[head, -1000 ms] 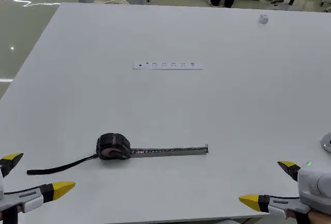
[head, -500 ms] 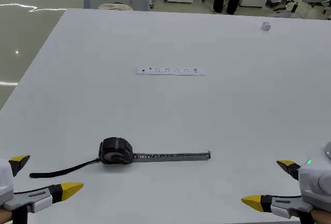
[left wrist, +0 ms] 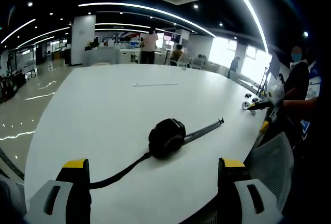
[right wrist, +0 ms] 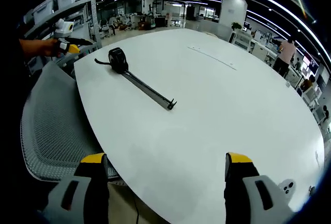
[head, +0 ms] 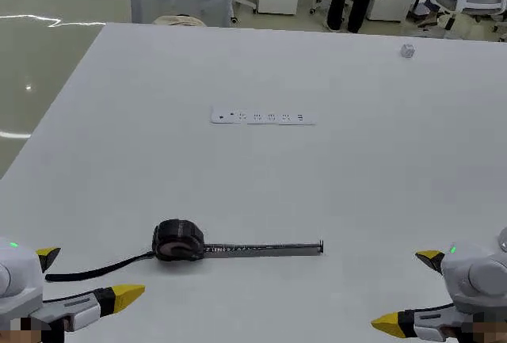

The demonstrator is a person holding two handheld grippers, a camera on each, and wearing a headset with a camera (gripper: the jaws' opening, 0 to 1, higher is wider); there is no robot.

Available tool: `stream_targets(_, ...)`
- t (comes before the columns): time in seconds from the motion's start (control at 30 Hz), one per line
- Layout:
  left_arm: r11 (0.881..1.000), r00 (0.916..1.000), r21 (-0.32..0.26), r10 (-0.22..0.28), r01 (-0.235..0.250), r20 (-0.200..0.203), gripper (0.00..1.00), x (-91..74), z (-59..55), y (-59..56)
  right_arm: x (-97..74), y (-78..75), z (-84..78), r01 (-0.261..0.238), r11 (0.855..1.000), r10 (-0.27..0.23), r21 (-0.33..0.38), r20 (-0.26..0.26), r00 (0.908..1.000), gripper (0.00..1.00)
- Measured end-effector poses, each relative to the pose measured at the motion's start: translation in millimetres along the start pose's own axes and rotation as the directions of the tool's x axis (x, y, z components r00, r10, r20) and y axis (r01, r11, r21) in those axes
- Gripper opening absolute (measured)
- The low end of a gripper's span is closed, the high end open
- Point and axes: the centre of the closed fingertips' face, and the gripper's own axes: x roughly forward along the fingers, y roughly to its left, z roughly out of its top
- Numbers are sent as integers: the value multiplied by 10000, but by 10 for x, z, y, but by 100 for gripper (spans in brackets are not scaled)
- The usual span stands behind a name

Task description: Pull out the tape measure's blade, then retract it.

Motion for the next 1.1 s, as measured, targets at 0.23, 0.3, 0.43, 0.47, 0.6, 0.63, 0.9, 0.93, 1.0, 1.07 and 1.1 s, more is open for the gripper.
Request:
stream_targets(0.23,9993,9999,350,103,-101,-54,100,68,28,-80,21,-113,158,-214,9974,186,-686,-410,9990,94)
stream_targets(0.3,9993,10000,356,73,-70,-59,100,82,29,-94,30,-132,198,-334,9944,273,-1003,-614,9977,93)
stream_targets(0.43,9991,10000,415,48,-46,-45,100,105,39,-133,59,-160,324,-640,9873,512,-1456,-901,9946,88)
stream_targets(0.47,9990,10000,437,25,-24,-14,100,109,45,-147,88,-173,319,-779,9852,614,-1525,-1105,9920,86)
stream_targets(0.6,9986,10000,531,-31,31,6,100,133,50,-177,156,-154,343,-1127,9781,851,-1751,-1576,9838,86)
stream_targets(0.63,9981,10000,611,12,-12,9,100,140,52,-179,184,-155,364,-1177,9761,873,-1826,-1667,9821,88)
stream_targets(0.9,9981,10000,620,6,-12,96,100,210,82,-253,347,-195,562,-1569,9578,1113,-2409,-1926,9750,92)
stream_targets(0.93,9982,9999,595,12,-19,121,100,219,89,-258,364,-192,575,-1666,9550,1190,-2453,-1975,9730,92)
stream_targets(1.0,9987,9998,509,4,-13,182,100,242,106,-286,398,-193,592,-1875,9473,1310,-2597,-2200,9667,92)
stream_targets(1.07,9986,9998,534,3,-15,217,100,264,114,-316,421,-184,624,-2135,9369,1489,-2767,-2367,9601,92)
stream_targets(1.1,9985,9997,545,7,-19,226,100,273,116,-327,430,-183,642,-2213,9342,1547,-2797,-2413,9581,92)
